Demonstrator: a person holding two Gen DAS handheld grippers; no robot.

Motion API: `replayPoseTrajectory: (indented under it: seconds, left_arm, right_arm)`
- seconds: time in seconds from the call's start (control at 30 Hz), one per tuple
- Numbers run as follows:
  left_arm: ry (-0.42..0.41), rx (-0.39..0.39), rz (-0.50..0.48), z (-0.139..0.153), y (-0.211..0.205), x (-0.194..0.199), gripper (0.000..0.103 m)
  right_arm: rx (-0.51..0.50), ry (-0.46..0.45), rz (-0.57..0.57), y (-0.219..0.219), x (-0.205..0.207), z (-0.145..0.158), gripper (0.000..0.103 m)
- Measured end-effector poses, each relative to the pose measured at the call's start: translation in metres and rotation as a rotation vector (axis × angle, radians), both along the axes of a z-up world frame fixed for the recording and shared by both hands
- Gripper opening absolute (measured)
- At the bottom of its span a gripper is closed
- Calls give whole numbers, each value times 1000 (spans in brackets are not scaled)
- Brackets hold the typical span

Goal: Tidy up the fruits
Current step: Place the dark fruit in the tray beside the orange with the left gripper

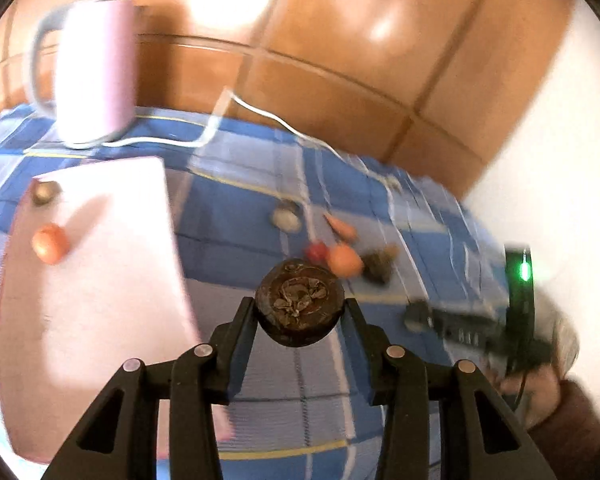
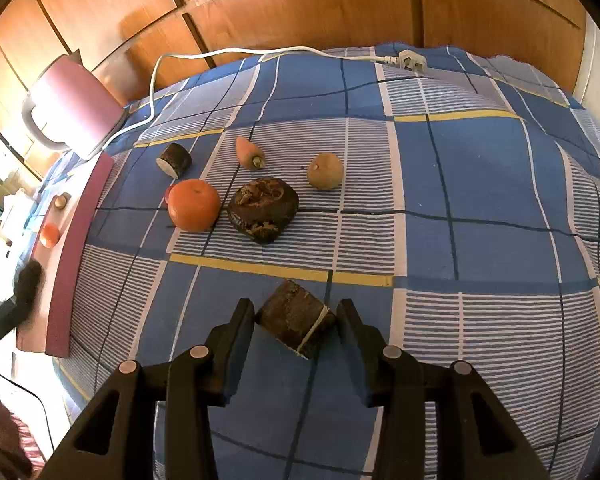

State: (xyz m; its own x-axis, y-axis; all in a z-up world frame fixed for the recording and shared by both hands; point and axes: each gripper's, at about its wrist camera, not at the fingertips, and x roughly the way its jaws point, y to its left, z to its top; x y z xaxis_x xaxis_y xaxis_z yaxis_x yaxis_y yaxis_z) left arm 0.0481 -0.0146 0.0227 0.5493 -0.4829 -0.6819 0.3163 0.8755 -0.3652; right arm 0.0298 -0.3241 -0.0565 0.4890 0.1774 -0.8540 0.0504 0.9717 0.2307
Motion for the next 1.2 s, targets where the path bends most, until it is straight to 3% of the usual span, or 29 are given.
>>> replayPoseTrajectory:
  seconds: [0.13, 0.27, 0.57, 0.63, 0.73, 1.0, 1.2]
  left_arm:
    - [-18, 12, 127, 7, 41, 27, 43]
    - [17, 29, 216, -5, 70, 63, 43]
    - [101, 81, 320, -38, 87, 131, 44]
    - [106, 96, 346, -43, 90, 139, 50]
    - [108, 103, 385, -43, 93, 140, 60]
    - [97, 193, 459, -41, 94, 99, 60]
    - [50, 213, 470, -32, 88, 59, 63]
  right_arm:
    - [-1, -6, -2, 0, 0, -1, 43]
    - [-7, -9, -1, 1, 0, 0, 43]
    - [-14, -4, 3, 2, 0, 0, 43]
    - [-16, -2, 4, 2, 1, 0, 43]
    - [-17, 0, 4, 2, 1, 0, 43]
    - [-17, 0, -1, 2, 1, -1, 43]
    - [-25, -5, -7, 3, 0, 0, 43]
